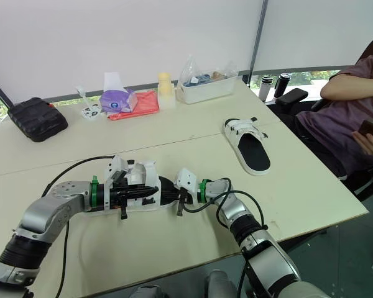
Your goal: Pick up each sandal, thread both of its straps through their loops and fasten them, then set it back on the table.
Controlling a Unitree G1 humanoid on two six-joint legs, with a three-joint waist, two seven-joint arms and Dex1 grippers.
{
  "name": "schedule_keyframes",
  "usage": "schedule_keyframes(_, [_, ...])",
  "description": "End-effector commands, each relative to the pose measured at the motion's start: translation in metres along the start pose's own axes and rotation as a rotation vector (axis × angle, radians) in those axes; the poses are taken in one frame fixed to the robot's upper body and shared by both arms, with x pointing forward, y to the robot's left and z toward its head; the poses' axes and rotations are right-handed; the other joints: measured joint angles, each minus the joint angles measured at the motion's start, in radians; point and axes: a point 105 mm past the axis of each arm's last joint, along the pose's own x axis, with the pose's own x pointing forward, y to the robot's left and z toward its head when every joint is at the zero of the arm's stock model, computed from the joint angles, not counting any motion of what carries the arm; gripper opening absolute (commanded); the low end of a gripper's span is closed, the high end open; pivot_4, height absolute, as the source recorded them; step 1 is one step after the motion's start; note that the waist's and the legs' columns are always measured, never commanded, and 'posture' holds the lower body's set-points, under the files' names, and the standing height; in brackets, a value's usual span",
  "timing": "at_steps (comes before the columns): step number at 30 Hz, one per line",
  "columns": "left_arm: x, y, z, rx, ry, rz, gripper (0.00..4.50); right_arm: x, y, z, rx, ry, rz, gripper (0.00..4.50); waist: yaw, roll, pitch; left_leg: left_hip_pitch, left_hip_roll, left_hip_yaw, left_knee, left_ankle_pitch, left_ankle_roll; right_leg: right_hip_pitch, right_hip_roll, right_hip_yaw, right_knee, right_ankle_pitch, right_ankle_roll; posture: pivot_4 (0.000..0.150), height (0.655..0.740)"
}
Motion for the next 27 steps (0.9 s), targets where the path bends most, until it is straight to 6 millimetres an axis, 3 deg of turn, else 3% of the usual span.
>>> schedule_keyframes(1, [-0.003, 0.007, -0.008, -0.011, 0.031, 0.046, 0.05, -0.01, 0.032, -0.067, 0.175, 0.238, 0.043, 0.0, 0.0, 0.0, 0.0, 0.0, 0.0, 0.0, 0.0, 0.0, 0.0, 0.0, 0.0, 0.0, 0.0, 0.0, 0.0, 0.15, 0.74])
schedule_keyframes(7, [-0.008, -0.001, -0.008, -0.03, 0.035, 0.002, 0.05, -0.011, 0.032, -0.068, 0.177, 0.24, 0.041, 0.0, -0.001, 0.0, 0.0, 0.0, 0.0, 0.0, 0.0, 0.0, 0.0, 0.0, 0.0, 0.0, 0.0, 0.0, 0.0, 0.15, 0.74])
schedule_keyframes(11, [-0.013, -0.017, -0.015, -0.065, 0.083, -0.09, 0.05, -0.011, 0.032, -0.069, 0.179, 0.243, 0.04, 0.0, -0.002, 0.0, 0.0, 0.0, 0.0, 0.0, -0.001, 0.0, 0.0, 0.0, 0.0, 0.0, 0.0, 0.0, 0.0, 0.15, 0.74])
schedule_keyframes(16, [-0.015, -0.007, -0.017, -0.029, 0.094, -0.037, 0.05, -0.011, 0.03, -0.068, 0.182, 0.241, 0.034, 0.0, -0.002, 0.0, 0.0, 0.0, 0.0, 0.0, -0.002, 0.0, 0.0, -0.001, 0.0, 0.0, 0.0, 0.0, -0.001, 0.15, 0.74])
schedule_keyframes(19, [-0.014, -0.001, -0.01, -0.004, 0.069, -0.007, 0.73, -0.011, 0.031, -0.068, 0.182, 0.241, 0.036, 0.0, -0.001, 0.0, 0.0, 0.0, 0.0, 0.0, -0.002, 0.0, 0.0, -0.001, 0.001, 0.0, 0.0, -0.001, -0.001, 0.15, 0.74])
schedule_keyframes(23, [-0.021, 0.007, 0.008, -0.035, 0.001, 0.033, 2.59, -0.011, 0.029, -0.068, 0.181, 0.242, 0.033, 0.0, -0.001, -0.001, 0.002, 0.0, 0.0, 0.0, -0.002, 0.0, 0.0, -0.001, 0.001, 0.0, 0.0, -0.001, -0.001, 0.15, 0.74])
schedule_keyframes(27, [-0.035, 0.004, 0.03, -0.078, -0.059, 0.028, 2.59, -0.011, 0.029, -0.068, 0.183, 0.243, 0.03, 0.0, -0.002, -0.002, 0.003, 0.0, 0.001, -0.001, -0.002, 0.0, 0.0, -0.001, 0.001, -0.001, 0.0, -0.001, -0.001, 0.15, 0.74])
